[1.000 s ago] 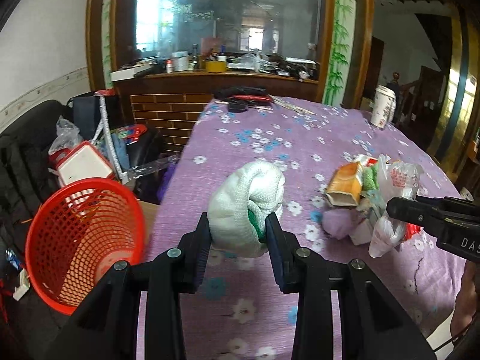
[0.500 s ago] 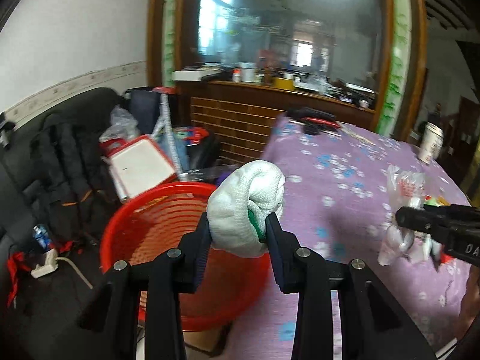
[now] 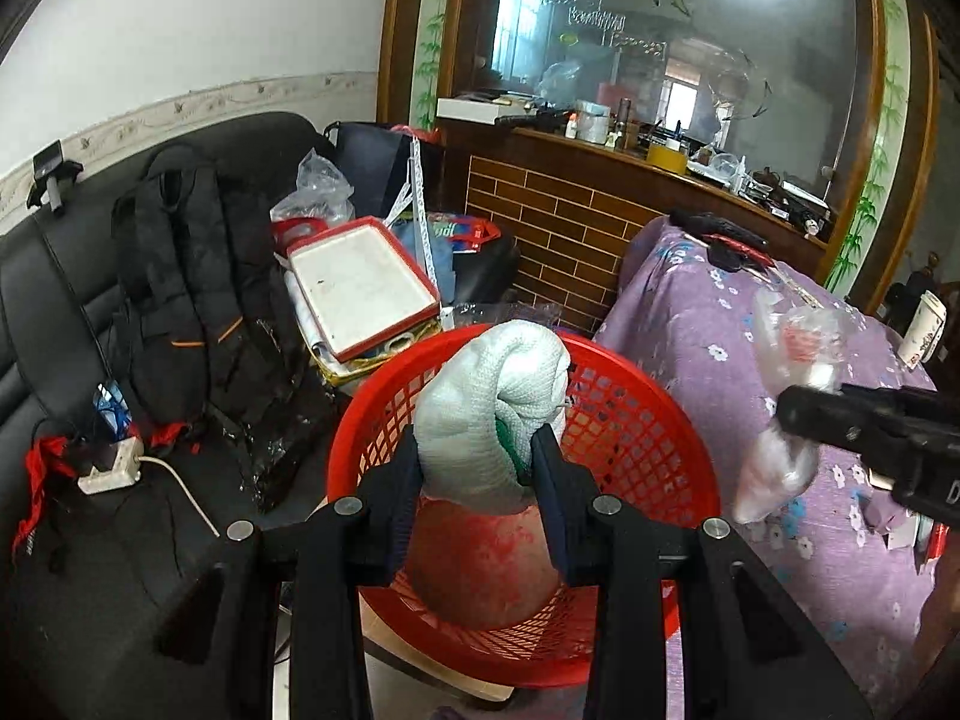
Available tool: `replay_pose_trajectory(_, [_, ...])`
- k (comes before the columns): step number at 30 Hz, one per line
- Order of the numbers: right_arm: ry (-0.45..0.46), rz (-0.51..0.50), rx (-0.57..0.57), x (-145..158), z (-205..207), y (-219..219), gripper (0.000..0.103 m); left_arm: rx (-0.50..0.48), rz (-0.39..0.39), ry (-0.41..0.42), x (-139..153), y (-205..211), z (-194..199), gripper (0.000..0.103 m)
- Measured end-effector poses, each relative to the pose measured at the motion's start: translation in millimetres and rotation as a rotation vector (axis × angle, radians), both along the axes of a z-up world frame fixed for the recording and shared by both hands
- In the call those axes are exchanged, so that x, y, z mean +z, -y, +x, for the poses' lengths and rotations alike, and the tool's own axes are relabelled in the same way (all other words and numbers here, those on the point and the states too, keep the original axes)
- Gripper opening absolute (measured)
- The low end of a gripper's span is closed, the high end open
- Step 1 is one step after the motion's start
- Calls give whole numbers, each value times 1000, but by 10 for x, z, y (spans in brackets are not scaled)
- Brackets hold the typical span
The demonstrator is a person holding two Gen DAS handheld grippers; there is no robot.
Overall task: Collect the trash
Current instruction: 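Carry the glove and plastic bag to the red wastebasket with both tools, then open both tools to drop the glove and bag into the wastebasket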
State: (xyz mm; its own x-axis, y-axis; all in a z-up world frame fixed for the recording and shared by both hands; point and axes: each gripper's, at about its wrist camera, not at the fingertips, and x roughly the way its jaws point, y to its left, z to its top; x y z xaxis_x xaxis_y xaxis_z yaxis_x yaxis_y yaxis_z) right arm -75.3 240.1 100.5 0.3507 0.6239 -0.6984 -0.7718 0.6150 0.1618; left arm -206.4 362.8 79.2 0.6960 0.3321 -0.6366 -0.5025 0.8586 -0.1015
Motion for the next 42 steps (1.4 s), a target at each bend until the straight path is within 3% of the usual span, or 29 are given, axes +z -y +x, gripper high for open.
replay_pose_trajectory(14, [-42, -33, 29, -219, 123, -293, 30, 2, -19, -19, -159, -107, 113, 35])
replay_pose_trajectory(16, [-43, -33, 35, -227, 135, -322, 32, 2, -26, -16, -159, -121, 119, 41])
replay_pose_trajectory(19, [-46, -20, 22, -224, 165, -304, 47, 6, -29, -9, -151, -139, 120, 51])
replay_pose_trajectory(23, [-57, 9, 3, -186, 212, -206, 49, 11, -24, -3, -125, -117, 111, 60])
replay_pose_trajectory(31, [-77, 72, -83, -70, 195, 387, 49, -40, -9, 16, -17, 102, 121, 63])
replay_pose_trajectory(42, [-83, 149, -269, -49, 124, 1757, 54, -247, 40, 3, 78, 1038, 409, 66])
